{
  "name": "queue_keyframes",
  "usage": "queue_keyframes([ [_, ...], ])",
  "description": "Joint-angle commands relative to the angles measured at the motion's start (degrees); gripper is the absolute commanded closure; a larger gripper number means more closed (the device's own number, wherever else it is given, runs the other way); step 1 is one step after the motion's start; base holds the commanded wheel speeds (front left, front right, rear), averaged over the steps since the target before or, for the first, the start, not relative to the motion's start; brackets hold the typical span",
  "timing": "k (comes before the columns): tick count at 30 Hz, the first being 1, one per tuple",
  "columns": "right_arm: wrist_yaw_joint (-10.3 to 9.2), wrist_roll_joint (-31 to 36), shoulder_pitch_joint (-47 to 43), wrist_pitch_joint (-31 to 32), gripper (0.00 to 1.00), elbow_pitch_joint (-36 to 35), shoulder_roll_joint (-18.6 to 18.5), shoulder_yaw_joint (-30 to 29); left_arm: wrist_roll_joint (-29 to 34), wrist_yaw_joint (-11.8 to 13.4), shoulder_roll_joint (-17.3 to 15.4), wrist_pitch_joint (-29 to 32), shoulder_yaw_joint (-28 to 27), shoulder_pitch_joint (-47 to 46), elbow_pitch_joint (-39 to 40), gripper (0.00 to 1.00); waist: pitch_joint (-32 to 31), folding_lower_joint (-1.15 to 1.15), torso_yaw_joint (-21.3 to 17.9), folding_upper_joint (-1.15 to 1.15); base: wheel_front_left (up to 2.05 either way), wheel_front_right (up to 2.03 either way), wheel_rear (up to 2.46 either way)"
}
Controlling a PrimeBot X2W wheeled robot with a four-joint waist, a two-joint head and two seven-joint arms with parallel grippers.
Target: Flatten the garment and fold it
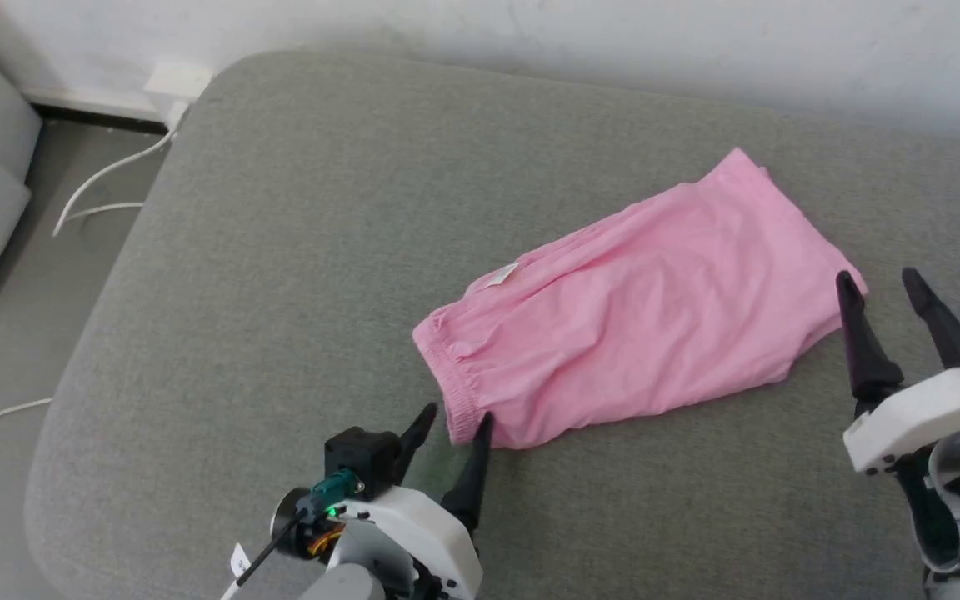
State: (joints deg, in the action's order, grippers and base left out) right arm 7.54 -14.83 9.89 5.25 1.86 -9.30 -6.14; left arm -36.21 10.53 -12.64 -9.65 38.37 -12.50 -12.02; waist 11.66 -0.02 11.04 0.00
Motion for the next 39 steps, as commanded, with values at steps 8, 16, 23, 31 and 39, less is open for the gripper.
queue_keyframes([
  [8,-0.05,4.34,-2.36,-0.44,0.0,-0.71,4.74,-2.74,-2.46,5.19,2.1,6.64,-1.38,-1.61,-6.69,0.0,0.28,0.02,-2.57,0.0,0.0,0.0,0.0],
  [16,-0.05,7.02,2.92,4.52,0.0,3.96,5.92,-5.74,-4.97,4.58,3.41,12.49,-0.53,-3.25,-8.53,1.0,2.45,0.02,-2.48,0.0,0.0,0.0,0.0],
  [23,-0.05,9.14,10.42,12.18,0.0,12.66,6.3,-8.55,-5.24,3.03,3.93,12.01,0.01,-4.35,-7.95,1.0,4.11,0.02,-1.01,0.0,0.0,0.0,0.0],
  [31,-0.05,12.58,16.85,22.8,0.0,22.32,6.4,-11.0,-4.95,2.35,4.4,10.59,0.38,-5.28,-7.97,1.0,5.12,0.02,0.67,0.0,0.0,0.0,0.0],
  [39,-0.05,13.66,17.24,28.38,1.0,22.63,6.41,-9.32,-4.99,2.32,4.18,9.7,0.27,-5.25,-8.17,1.0,4.95,0.02,0.33,0.0,0.0,0.0,0.0],
])
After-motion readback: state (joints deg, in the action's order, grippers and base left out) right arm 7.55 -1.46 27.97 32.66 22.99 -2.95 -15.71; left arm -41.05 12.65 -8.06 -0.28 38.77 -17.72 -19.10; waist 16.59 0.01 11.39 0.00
